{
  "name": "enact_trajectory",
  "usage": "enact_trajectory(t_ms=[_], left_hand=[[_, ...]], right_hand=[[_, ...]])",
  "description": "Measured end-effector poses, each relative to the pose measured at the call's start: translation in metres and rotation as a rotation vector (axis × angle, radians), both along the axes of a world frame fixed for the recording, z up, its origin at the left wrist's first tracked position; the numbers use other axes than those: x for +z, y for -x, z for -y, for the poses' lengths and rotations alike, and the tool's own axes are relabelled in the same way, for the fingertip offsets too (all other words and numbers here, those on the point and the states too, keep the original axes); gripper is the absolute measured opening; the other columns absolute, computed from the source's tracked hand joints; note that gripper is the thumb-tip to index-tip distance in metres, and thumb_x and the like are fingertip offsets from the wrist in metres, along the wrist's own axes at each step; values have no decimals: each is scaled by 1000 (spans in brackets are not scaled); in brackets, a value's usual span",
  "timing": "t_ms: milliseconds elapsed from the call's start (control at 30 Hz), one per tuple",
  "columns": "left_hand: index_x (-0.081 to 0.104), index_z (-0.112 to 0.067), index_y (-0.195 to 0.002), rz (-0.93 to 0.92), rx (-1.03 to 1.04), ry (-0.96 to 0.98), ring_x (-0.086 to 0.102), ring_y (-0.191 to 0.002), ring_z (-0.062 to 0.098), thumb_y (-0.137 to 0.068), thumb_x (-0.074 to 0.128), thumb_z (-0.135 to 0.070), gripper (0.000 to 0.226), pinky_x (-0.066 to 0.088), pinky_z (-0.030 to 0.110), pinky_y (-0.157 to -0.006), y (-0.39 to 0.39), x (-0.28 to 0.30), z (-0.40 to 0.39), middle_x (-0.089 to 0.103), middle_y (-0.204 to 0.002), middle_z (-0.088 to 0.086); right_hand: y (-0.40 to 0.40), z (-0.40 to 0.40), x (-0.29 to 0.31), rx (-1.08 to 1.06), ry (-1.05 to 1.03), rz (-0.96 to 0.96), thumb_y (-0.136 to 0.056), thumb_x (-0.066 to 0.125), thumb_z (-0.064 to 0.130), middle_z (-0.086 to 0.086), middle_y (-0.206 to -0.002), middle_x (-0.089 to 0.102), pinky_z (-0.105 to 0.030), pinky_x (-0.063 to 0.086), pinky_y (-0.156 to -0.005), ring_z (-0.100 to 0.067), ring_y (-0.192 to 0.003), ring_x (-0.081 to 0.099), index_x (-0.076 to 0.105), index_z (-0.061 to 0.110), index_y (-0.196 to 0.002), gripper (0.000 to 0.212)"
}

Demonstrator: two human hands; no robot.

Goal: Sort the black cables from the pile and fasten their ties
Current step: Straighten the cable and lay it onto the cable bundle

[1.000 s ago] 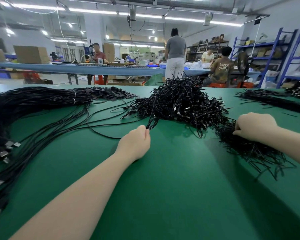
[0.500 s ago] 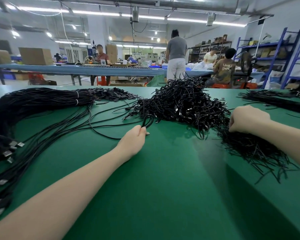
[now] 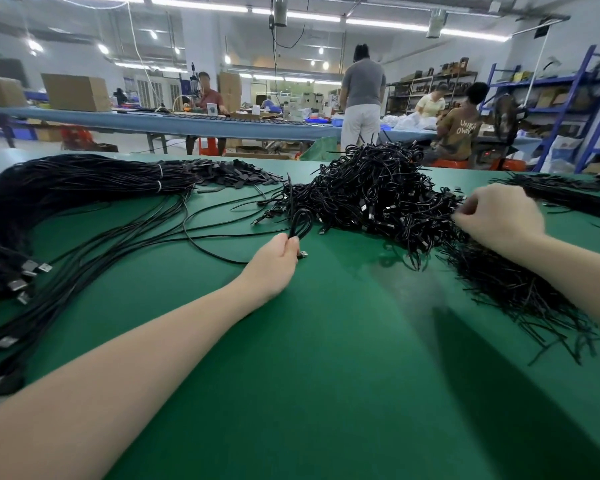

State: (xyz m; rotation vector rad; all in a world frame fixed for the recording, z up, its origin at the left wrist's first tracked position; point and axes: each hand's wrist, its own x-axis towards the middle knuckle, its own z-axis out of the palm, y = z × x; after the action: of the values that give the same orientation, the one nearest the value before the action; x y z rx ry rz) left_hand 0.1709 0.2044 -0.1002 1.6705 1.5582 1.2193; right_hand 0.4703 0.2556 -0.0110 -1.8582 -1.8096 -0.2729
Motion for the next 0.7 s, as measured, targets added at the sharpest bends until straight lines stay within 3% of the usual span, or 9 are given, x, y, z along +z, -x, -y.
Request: enact_trajectory(t_ms=[100,233,400,600,700], left_hand=[[42,-12,-85,-12,4,-18,43,-60,18,-103,31,-34,31,39,34,-63,-1,1,3,49,-78,3],[32,-18,-74,-319,27,-109,50,-70,32,-103,34,-34,33,37,41,-63,-6,-1,7,51,-74,4],[27,-22,-72,-412,109,-156,45,-69,31,-103,34,-33,33,29,37,-60,-7,-2,7,43,-69,-3],[33,-15,-81,-495,32,-97,50,-72,31,-103,34,-30,26,36,39,-62,-8,-3,6,46,-76,3],[31,-14,-78,-469,24,-101,44,-63,20,-103,36,-26,28,28,35,-54,-8,-3,5,45,-72,0]], right_hand=[[49,23,-8,422,-175,-198,-84,71,18,2,-75,67,-29,54,-74,-16,-72,65,73,15,-94,10],[117,43,-28,696,-139,-431,-82,73,18,9,-72,68,-13,50,-65,-3,-62,61,70,22,-81,5],[147,45,-69,756,-179,-566,-86,69,17,15,-73,66,-8,44,-64,2,-67,60,72,16,-84,3],[145,39,-83,812,-163,-636,-85,71,22,16,-77,68,-11,44,-59,2,-64,58,72,29,-82,8],[142,38,-83,808,-200,-638,-85,71,23,14,-77,65,-13,43,-58,0,-65,56,72,26,-84,3]])
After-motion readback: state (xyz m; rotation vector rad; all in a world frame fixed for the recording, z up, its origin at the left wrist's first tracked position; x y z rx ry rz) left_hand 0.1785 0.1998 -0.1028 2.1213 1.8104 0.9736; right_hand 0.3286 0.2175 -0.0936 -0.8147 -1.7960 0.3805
